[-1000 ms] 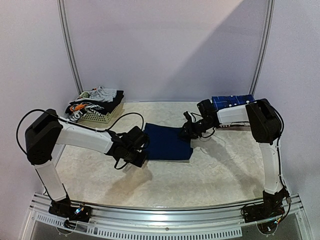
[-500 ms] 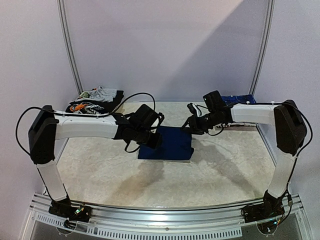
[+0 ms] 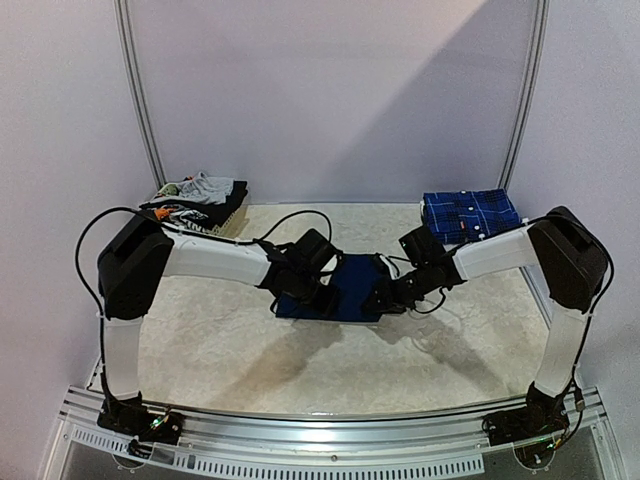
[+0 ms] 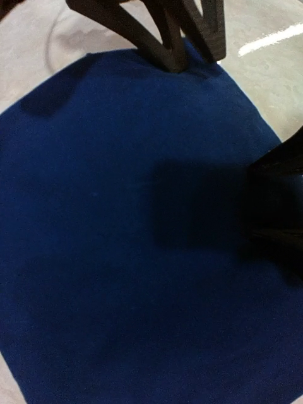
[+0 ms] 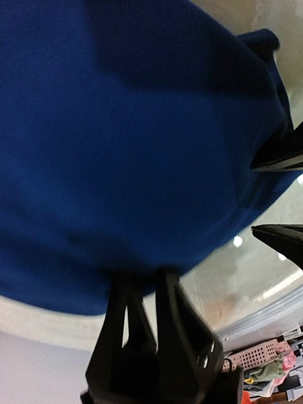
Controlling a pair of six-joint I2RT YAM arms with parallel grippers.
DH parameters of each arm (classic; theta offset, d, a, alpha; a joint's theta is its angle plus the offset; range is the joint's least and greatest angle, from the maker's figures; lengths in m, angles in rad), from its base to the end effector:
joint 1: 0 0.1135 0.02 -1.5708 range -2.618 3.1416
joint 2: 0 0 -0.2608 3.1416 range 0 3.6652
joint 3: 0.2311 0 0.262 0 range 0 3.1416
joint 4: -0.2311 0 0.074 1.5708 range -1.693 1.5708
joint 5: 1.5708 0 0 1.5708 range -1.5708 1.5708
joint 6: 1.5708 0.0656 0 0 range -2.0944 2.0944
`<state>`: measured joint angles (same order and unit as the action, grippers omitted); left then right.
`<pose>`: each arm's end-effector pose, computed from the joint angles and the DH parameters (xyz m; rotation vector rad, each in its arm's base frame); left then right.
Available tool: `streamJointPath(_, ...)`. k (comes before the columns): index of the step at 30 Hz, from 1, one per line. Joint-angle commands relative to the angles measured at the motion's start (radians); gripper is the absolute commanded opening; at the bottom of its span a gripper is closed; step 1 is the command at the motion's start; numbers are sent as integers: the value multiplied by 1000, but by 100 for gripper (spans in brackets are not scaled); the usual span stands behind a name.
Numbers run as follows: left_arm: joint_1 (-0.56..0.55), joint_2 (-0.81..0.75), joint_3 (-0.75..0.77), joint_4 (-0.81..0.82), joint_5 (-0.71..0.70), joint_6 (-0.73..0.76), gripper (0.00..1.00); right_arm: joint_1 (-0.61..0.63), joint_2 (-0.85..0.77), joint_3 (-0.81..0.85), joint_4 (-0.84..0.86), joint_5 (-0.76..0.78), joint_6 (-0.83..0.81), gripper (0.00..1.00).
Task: Fold and stack the mixed laundry pile
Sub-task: Smooth out the square-folded T-shirt at the center of the board, then pick up the square-folded T-shirt from the center of the board.
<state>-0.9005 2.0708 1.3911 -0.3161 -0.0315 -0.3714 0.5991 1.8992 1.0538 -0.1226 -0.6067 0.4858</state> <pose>0.2855 -0.3569 0.1116 0.6754 2.5400 -0.4283 0.3016 0.2512 0.1040 -0.4153 2.6820 1.1576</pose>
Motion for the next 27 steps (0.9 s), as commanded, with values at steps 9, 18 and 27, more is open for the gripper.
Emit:
streamJointPath(9,-17,-33,-121,52,-37,15,28,-8,-42,-188,56,109,30,29)
streamJointPath(18,-87,-114,-32,-74,-202,188,40,-5,-299,-248,-48,206,33,46)
streamJointPath(27,-234,-129,5,-11,-396,543,56,-103,-514,-396,-7,310,123,76)
